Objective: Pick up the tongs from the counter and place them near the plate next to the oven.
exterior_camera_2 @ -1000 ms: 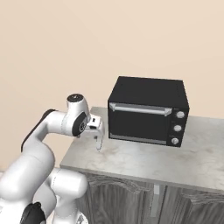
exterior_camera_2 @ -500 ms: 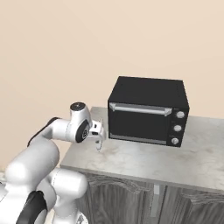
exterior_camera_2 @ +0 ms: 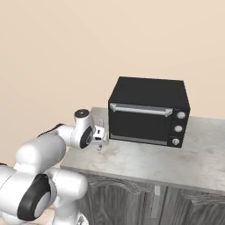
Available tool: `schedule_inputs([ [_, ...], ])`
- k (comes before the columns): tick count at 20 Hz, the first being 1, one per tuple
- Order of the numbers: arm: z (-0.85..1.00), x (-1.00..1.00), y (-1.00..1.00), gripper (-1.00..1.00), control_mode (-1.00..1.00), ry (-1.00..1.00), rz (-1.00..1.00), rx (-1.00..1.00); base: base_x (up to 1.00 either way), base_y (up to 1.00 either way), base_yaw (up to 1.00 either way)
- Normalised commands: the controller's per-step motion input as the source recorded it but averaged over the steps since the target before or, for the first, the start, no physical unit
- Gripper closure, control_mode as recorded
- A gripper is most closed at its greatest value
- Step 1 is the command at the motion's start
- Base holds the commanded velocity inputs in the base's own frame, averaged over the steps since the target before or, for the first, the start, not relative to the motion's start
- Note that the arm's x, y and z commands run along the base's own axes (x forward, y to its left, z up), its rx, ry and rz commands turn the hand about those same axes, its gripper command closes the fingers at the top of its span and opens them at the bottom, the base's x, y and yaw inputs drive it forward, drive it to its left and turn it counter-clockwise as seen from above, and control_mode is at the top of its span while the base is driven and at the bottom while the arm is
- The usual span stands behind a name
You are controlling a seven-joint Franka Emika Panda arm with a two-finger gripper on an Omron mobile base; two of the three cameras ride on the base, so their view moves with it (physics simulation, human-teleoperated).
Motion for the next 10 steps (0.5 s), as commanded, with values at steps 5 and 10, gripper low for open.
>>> schedule_inputs([
  [5, -0.17, 0.21, -0.15, -1.00, -1.00, 0.00, 0.00, 0.00, 0.00, 0.00, 0.00],
  [10, -0.13, 0.19, -0.10, -1.00, -1.00, 0.00, 0.00, 0.00, 0.00, 0.00, 0.00],
])
